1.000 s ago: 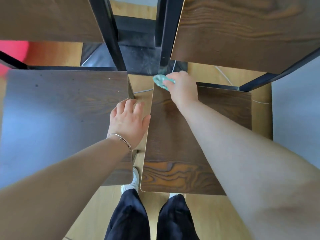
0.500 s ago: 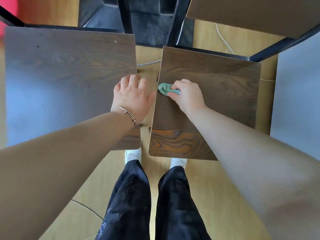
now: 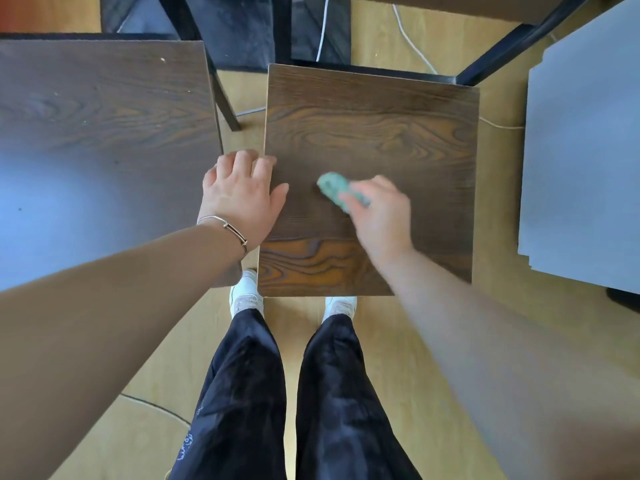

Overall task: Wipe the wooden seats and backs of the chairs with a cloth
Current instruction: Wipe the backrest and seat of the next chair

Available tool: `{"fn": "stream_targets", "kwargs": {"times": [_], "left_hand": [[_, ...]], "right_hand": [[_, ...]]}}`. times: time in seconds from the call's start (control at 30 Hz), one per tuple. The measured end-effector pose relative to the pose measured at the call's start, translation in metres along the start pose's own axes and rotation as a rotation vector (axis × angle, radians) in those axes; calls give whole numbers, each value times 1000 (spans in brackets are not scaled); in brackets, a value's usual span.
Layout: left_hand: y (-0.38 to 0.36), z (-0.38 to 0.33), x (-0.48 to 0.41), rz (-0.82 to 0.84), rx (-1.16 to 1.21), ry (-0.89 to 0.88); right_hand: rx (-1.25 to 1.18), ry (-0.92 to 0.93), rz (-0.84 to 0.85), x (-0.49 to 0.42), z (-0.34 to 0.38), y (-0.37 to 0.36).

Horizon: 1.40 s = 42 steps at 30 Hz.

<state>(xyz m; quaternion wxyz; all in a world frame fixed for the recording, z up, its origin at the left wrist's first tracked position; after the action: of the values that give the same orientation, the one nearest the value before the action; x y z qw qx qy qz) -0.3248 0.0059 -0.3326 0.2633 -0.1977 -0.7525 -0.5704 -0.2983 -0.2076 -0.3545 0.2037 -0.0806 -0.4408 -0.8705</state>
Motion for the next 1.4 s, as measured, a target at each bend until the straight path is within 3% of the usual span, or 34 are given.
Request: {"fn": "stream_targets", "kwargs": {"times": [0.13, 0.27, 0.4, 0.53, 0.7, 1.07, 1.27, 1.4], "left_hand": [[4, -25, -19, 1, -10, -9], [9, -42, -35, -14, -24, -12], [9, -42, -39, 1, -27, 8], [4, -37, -32, 26, -54, 13], [-4, -37, -17, 25, -28, 28], [-26, -63, 14, 42, -60, 37], [-22, -99, 2, -12, -13, 41], [-24, -127, -10, -12, -37, 22]], "right_hand": [[81, -266, -212, -74, -37, 68], [142, -392, -163, -127, -62, 94], [258, -261, -70, -121, -50, 77], [176, -57, 63, -94, -39, 46], [98, 5, 150, -49, -32, 15], [162, 212, 387, 71, -28, -28], [62, -6, 67, 14, -84, 57], [120, -102, -9, -35, -137, 120]]}}
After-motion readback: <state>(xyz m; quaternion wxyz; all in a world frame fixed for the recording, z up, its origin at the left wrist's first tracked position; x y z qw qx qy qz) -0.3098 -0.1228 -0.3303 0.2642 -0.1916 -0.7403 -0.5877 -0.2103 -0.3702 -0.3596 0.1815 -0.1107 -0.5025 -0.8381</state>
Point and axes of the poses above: each hand's wrist, its own x-axis away from the middle knuckle, its own y-axis out of the back of the hand, z = x × y, the point moved 2 cm from there along -x, towards the middle knuckle, and after that the axes turned 14 degrees about z, right-handed, at the moved point
